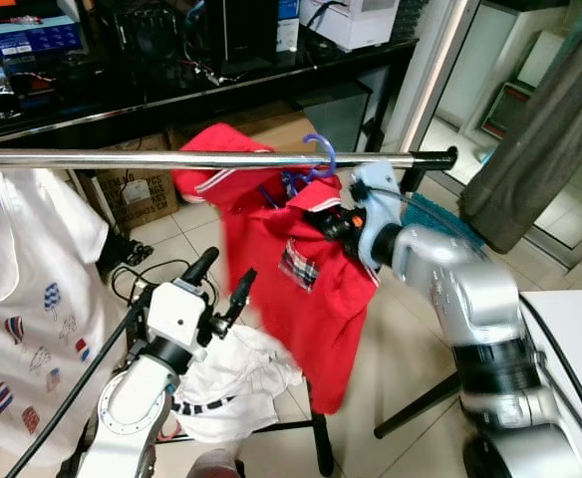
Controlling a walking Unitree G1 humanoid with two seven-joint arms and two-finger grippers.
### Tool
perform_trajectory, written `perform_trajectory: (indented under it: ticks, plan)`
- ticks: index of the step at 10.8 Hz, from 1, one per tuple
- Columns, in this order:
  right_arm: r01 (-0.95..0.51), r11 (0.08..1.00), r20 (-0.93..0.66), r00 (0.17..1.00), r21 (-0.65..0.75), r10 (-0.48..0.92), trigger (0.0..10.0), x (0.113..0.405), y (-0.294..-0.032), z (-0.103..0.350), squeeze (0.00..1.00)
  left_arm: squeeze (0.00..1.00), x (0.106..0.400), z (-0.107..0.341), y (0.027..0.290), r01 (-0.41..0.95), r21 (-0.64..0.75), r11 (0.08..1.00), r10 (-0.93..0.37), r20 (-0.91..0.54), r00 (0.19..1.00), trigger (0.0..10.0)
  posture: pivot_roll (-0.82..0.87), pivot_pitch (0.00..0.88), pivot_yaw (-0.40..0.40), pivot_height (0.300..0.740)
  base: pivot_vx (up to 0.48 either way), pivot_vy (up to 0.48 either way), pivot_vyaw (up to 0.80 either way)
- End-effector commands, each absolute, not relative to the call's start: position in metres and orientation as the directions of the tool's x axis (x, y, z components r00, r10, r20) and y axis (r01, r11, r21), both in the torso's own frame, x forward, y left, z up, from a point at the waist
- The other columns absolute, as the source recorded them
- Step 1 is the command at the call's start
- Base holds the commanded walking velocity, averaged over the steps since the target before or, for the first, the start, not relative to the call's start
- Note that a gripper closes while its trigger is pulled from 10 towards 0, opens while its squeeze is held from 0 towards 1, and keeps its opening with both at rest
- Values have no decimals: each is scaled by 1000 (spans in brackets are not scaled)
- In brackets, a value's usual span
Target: Hang hanger
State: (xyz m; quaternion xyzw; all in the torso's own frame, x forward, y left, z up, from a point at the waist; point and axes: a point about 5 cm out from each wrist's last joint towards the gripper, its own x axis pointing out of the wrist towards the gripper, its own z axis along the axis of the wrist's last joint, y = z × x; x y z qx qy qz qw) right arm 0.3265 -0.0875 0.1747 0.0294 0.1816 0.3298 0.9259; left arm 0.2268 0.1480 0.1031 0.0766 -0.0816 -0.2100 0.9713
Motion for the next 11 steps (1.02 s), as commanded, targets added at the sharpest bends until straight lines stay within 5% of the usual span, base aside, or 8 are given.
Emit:
perform_trajectory:
  ticks: [1, 7, 8, 10, 11]
  plan:
    - [-561, 810, -313, 748, 173, 585, 10000, 332, -93, 184, 0, 0, 227, 101, 146, 408, 186, 894, -433, 121, 893, 10000, 178, 0, -32, 736, 0, 0, 0]
    - [-466, 868, -422, 761, 174, 493, 10000, 331, -92, 161, 0, 0, 225, 99, 145, 411, 187, 892, -435, 110, 894, 10000, 186, 0, -38, 736, 0, 0, 0]
    - [-461, 869, -431, 757, 179, 491, 10000, 327, -94, 147, 1000, 0, 225, 98, 144, 414, 188, 891, -438, 108, 893, 10000, 182, 0, -36, 736, 0, 0, 0]
    - [-472, 861, -402, 763, 188, 506, 10000, 325, -92, 144, 1000, 0, 226, 99, 144, 416, 187, 890, -440, 110, 891, 10000, 180, 0, -35, 736, 0, 0, 0]
    - [-485, 854, -417, 748, 187, 516, 10000, 323, -93, 138, 204, 0, 226, 98, 144, 417, 187, 889, -441, 108, 891, 10000, 179, 0, -34, 736, 0, 0, 0]
